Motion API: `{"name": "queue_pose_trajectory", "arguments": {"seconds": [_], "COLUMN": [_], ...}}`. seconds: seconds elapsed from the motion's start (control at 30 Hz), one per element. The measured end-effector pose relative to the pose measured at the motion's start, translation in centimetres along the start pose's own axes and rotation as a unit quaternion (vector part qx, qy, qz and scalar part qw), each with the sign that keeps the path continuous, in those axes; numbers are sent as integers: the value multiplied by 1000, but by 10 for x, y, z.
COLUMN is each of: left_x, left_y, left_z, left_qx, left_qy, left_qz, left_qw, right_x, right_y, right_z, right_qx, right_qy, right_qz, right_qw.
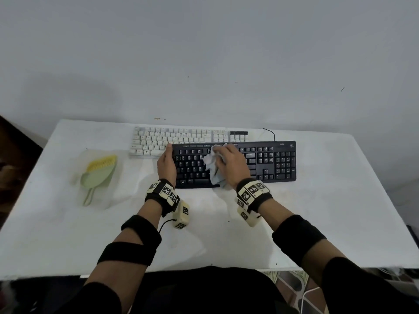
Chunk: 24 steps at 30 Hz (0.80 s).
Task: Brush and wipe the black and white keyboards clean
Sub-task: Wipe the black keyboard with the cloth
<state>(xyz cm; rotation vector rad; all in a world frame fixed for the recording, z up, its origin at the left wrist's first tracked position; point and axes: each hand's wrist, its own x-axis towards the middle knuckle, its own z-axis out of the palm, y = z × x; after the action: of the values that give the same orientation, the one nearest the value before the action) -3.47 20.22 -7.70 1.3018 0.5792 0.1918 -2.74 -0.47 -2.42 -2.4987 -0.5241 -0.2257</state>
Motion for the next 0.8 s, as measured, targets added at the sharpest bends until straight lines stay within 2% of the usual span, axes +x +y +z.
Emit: {"name": "queue_pose_trajectory", "arguments": {"seconds": [0.07, 0.17, 0.33, 0.57, 0.63, 0.73, 0.8], "left_x": [0, 0, 11, 12, 13, 17, 18], "left_y": [2, 1, -7, -9, -11, -17, -18], "left_z": [-2, -7, -17, -17, -17, -18, -19], "left_qx": [-30, -14, -40, -79, -76, -65, -73], "left_qy": [0, -23, -59, -61, -53, -42, -40], "left_qz": [14, 49, 37, 21, 19, 17, 14], "left_qw": [999, 998, 997, 995, 996, 997, 996], "right_x": [1, -12, -33, 15, 9, -19, -41], "right_y": [0, -1, -7, -1, -1, 0, 0], "right_z": [5, 15, 11, 4, 9, 18, 20], "right_qx": [-8, 9, 10, 26, 35, -42, -20], "right_qy": [3, -6, -76, 8, -10, -66, -96], "right_qz": [2, 11, -4, 64, 63, 1, -20], "right_qw": [1000, 1000, 997, 998, 997, 997, 995]}}
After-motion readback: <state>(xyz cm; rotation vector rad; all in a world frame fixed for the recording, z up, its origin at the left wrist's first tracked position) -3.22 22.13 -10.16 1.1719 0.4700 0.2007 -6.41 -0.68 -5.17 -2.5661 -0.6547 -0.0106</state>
